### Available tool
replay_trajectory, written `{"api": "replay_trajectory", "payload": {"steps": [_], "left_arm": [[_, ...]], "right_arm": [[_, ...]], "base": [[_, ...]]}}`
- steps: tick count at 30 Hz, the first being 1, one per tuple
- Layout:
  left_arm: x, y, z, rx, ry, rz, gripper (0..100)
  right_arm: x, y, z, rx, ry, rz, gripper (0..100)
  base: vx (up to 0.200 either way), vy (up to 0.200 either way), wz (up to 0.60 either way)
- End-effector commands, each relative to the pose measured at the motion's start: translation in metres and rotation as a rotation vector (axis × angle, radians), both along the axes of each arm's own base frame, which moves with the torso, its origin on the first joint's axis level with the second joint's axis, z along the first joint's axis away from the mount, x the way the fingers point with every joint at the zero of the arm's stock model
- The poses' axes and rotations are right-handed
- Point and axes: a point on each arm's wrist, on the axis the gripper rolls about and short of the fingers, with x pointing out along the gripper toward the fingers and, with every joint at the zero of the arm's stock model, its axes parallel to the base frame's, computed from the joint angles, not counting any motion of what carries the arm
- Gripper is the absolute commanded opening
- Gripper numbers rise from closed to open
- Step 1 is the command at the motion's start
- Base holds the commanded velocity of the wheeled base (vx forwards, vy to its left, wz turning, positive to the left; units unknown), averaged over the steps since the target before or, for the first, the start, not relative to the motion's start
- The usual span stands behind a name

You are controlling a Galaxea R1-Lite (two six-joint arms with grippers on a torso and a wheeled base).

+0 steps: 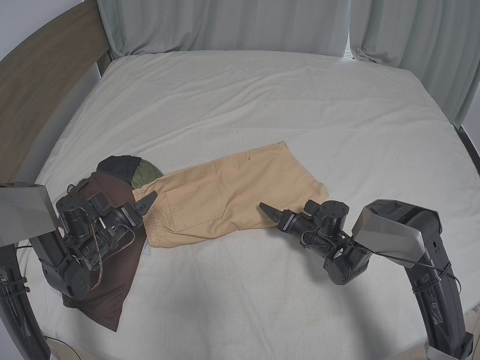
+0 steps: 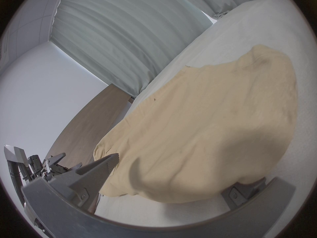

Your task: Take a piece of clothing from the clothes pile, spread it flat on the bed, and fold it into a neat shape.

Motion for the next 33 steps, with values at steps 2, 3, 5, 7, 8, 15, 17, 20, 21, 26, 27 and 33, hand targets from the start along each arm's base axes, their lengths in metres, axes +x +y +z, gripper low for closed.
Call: {"api": "replay_trajectory", "payload": {"steps": [2,3,5,7,8,15,17,20,21,26,27,33], "left_arm": [[0.0003,-0.0001,-0.0007,0.0,0.001,-0.001,100],[0.0003,-0.0001,-0.0007,0.0,0.001,-0.001,100],[0.0003,-0.0001,-0.0007,0.0,0.001,-0.001,100],[0.0003,-0.0001,-0.0007,0.0,0.001,-0.001,100],[0.0,-0.0006,-0.001,0.0,0.003,-0.002,100],[0.0005,-0.0012,-0.0005,0.0,0.0,-0.004,100],[0.0007,-0.0006,-0.001,0.0,0.001,-0.001,100],[0.0006,-0.0007,-0.0005,0.0,0.0,-0.002,100],[0.0006,-0.0007,-0.0005,0.0,0.0,-0.002,100],[0.0011,-0.0012,0.0,-0.002,-0.003,-0.003,100],[0.0011,-0.0012,0.0,-0.002,-0.003,-0.003,100],[0.0015,-0.0013,-0.0025,-0.001,0.005,-0.003,100]], "right_arm": [[0.0009,0.0033,-0.0062,0.001,0.002,0.005,100],[0.0009,0.0033,-0.0062,0.002,0.003,0.005,100],[0.0012,0.0026,-0.0062,0.002,0.003,0.004,100],[0.0009,0.0025,-0.0065,0.001,0.004,0.004,100],[0.0012,0.0026,-0.0062,0.002,0.003,0.005,100],[0.0008,0.0009,-0.0076,0.0,0.011,0.002,0],[0.0008,0.0009,-0.0074,0.001,0.009,0.002,0],[0.0005,0.0015,-0.0074,0.001,0.009,0.003,0],[0.0005,0.0015,-0.0074,0.001,0.009,0.003,0],[0.0003,0.0014,-0.0079,-0.001,0.012,0.002,0],[0.0003,0.0014,-0.0077,0.0,0.011,0.002,0],[-0.0044,-0.0024,-0.0077,-0.012,0.028,-0.002,0]], "base": [[0.0,0.0,0.0],[0.0,0.0,0.0],[0.0,0.0,0.0],[0.0,0.0,0.0],[0.0,0.0,0.0],[0.0,0.0,0.0],[0.0,0.0,0.0],[0.0,0.0,0.0],[0.0,0.0,0.0],[0.0,0.0,0.0],[0.0,0.0,0.0],[0.0,0.0,0.0]]}}
